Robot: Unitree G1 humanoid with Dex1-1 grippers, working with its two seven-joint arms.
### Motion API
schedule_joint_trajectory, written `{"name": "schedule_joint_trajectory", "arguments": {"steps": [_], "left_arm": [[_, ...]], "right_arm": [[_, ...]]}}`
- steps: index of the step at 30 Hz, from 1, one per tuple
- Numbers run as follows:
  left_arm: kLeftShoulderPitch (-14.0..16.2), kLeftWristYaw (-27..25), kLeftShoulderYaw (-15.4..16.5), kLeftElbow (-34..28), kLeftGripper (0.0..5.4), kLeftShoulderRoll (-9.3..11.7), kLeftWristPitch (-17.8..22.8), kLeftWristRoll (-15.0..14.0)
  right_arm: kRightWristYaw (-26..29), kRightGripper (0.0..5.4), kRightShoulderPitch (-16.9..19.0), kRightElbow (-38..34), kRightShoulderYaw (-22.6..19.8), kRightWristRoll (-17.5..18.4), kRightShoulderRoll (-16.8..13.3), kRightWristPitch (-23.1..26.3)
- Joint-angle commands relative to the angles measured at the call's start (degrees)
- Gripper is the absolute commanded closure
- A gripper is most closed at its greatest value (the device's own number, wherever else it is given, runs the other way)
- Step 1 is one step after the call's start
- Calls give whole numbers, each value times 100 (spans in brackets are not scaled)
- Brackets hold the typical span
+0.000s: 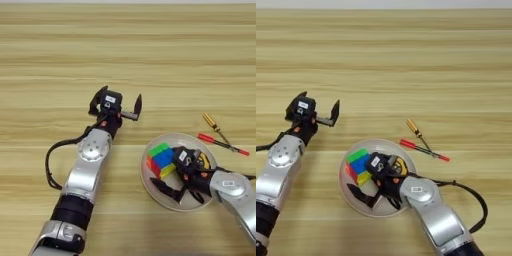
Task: Move the objects on the table
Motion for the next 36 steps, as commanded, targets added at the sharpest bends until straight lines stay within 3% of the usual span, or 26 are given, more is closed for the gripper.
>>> {"name": "schedule_joint_trajectory", "arguments": {"steps": [1,3,23,36], "left_arm": [[-45,46,-18,53,4,-30,21,62],[-49,49,-17,58,4,-33,18,62],[-76,66,-9,120,0,-24,-28,54],[-116,52,15,252,0,-1,-117,42]], "right_arm": [[-160,0,-112,268,-17,-149,46,-30],[-150,0,-127,317,5,-143,75,-45],[-202,200,-237,527,-87,-93,232,-164],[-126,203,-368,69,-376,143,214,-123]]}}
